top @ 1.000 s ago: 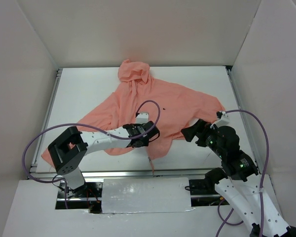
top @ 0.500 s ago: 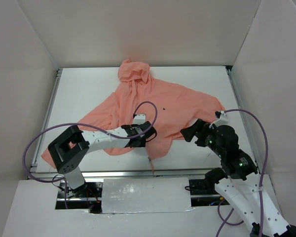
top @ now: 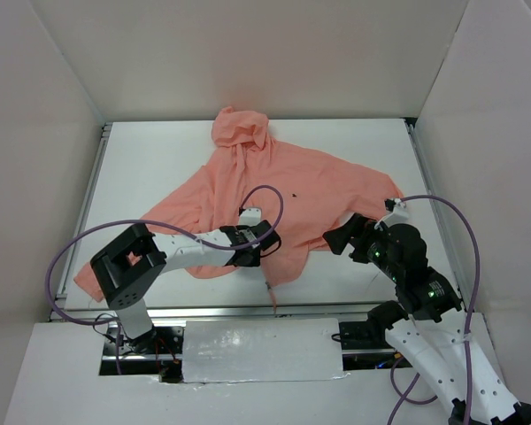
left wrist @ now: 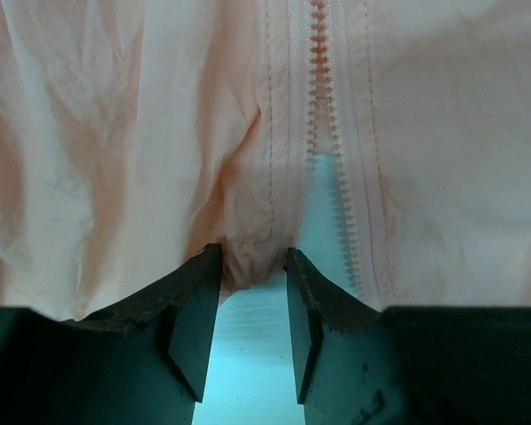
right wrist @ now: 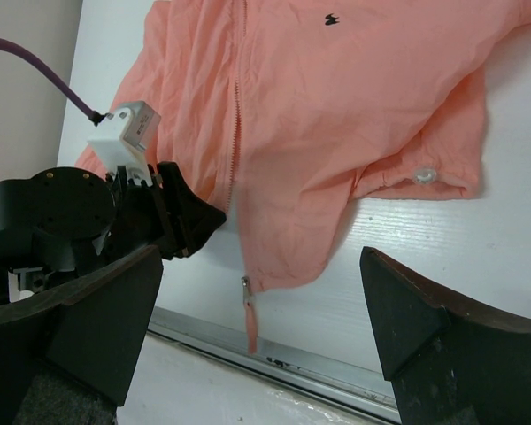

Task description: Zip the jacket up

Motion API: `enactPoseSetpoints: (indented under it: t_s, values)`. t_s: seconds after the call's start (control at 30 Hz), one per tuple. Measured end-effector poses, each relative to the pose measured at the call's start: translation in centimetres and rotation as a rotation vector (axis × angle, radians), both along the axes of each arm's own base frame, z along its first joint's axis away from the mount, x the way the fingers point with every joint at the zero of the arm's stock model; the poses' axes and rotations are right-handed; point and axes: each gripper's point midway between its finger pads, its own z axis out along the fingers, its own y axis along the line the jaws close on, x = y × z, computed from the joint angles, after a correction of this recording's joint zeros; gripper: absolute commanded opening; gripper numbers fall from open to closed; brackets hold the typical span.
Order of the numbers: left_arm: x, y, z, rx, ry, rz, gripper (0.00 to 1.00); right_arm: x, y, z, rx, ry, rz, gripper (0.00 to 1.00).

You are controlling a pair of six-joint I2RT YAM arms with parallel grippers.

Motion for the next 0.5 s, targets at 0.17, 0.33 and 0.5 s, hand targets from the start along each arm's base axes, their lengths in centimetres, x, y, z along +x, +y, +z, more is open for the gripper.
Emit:
enactPoseSetpoints:
  t_s: [0.17,0.33,0.5]
  values:
    - [0.1,-0.1,0.0,-0.008,-0.005,0.0,0.36,0.0,0.0,0.0,0.0,0.001,0.001,1.0]
    - [0.2,-0.7,-0.2,-0.041,-0.012,-0.008,0.09,0.0,0.1,-0.6,-0.002,0.01,0.005,1.0]
    - [0.1,-1.4,-0.1,-0.083,-0.013,-0.034,0.0,0.1,0.3,-0.9,0.001,0.012,0.012,1.0]
